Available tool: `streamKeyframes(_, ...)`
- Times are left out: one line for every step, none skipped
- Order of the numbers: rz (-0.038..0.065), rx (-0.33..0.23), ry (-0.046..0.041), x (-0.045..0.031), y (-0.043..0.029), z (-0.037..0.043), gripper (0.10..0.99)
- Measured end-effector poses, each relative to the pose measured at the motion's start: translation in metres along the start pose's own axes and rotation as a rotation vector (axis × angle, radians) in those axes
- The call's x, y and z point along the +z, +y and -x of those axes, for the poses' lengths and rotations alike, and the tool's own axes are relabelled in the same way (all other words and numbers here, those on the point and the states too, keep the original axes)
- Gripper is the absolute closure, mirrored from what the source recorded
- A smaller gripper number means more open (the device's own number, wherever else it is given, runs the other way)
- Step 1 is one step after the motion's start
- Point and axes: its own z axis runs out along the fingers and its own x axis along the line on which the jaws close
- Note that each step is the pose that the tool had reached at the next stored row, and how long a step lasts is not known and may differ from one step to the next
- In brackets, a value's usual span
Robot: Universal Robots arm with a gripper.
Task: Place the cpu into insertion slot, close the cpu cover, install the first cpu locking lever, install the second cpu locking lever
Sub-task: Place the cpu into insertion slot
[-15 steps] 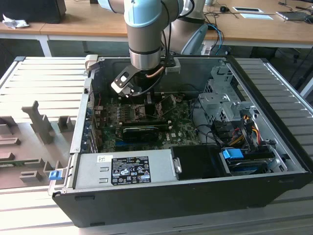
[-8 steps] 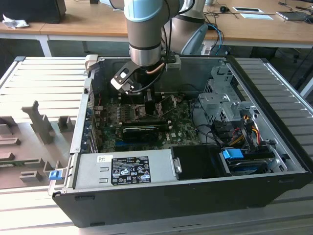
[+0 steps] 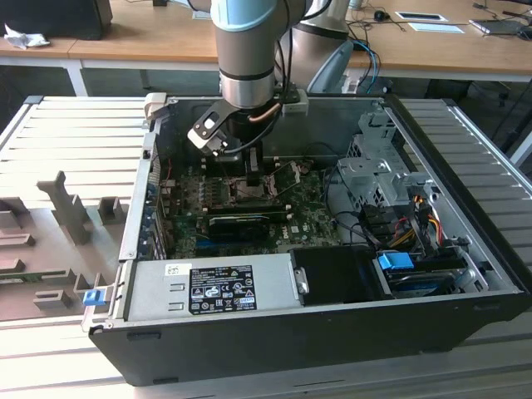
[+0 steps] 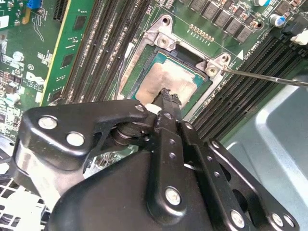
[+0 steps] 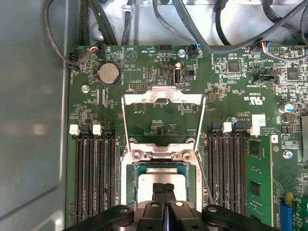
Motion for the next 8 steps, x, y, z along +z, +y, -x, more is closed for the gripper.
streamKeyframes(-0.001, 0.0, -0.0001, -0.001, 0.0001, 0.0, 0.98)
streamKeyframes(-0.001, 0.0, -0.0001, -0.0021, 0.0002, 0.0, 0.98)
streamKeyframes(-0.002, 0.0, 0.0, -0.0039, 0.0003, 0.0, 0.98)
streamKeyframes(-0.002, 0.0, -0.0001, -0.0049, 0.0004, -0.0001, 0.98)
streamKeyframes(-0.003, 0.0, -0.0001, -0.0059, 0.0005, -0.0001, 0.98)
streamKeyframes(-0.003, 0.0, -0.0001, -0.007, 0.0006, -0.0001, 0.98)
streamKeyframes(-0.003, 0.0, -0.0002, -0.0081, 0.0007, -0.0001, 0.98)
streamKeyframes(-0.004, 0.0, -0.0001, -0.0097, 0.0009, -0.0001, 0.98)
